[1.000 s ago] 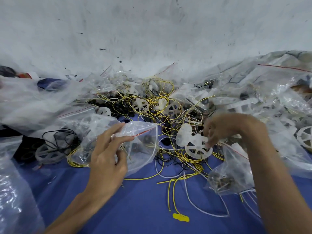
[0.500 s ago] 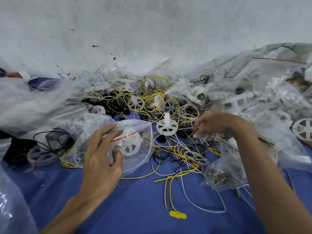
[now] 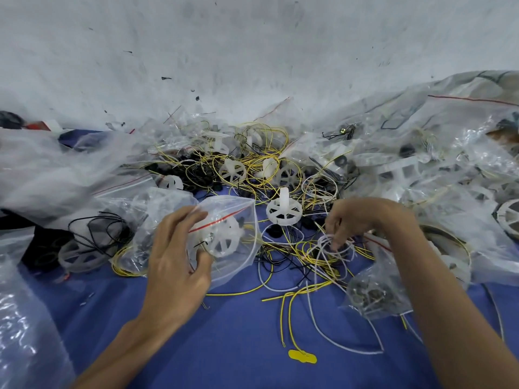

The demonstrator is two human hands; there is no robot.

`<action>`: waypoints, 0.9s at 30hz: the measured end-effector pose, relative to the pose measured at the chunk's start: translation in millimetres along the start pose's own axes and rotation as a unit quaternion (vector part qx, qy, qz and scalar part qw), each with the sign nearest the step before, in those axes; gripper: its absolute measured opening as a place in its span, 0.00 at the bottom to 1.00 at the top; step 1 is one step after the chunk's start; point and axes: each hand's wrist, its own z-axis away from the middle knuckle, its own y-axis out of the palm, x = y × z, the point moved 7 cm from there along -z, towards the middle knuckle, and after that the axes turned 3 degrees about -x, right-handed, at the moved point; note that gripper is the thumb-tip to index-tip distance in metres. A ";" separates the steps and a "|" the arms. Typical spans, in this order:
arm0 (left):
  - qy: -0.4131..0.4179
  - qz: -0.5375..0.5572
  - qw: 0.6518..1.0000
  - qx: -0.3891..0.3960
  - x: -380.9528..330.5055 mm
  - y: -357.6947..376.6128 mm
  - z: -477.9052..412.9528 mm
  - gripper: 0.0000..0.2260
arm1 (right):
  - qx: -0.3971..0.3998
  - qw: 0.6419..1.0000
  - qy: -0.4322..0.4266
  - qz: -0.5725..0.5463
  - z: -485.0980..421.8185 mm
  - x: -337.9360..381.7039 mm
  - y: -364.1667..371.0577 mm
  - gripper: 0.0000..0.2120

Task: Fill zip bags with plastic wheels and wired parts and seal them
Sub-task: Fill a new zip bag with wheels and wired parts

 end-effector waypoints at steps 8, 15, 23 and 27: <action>-0.007 0.098 0.994 -0.038 3.4 -10.4 -4.7 0.22 | -0.180 0.935 -0.138 -0.274 36.5 31.0 -54.7 0.02; -0.022 0.194 0.978 -0.070 5.8 -16.6 -4.9 0.25 | -0.156 0.817 -0.247 -0.497 49.4 45.1 -62.4 0.14; -0.025 0.110 0.991 -0.073 5.4 -11.5 -1.4 0.25 | -0.104 0.754 -0.292 -0.579 48.9 50.6 -63.9 0.20; -0.011 0.051 0.998 -0.030 2.0 -1.8 0.1 0.28 | -0.076 0.782 -0.284 -0.550 44.6 69.6 -56.4 0.20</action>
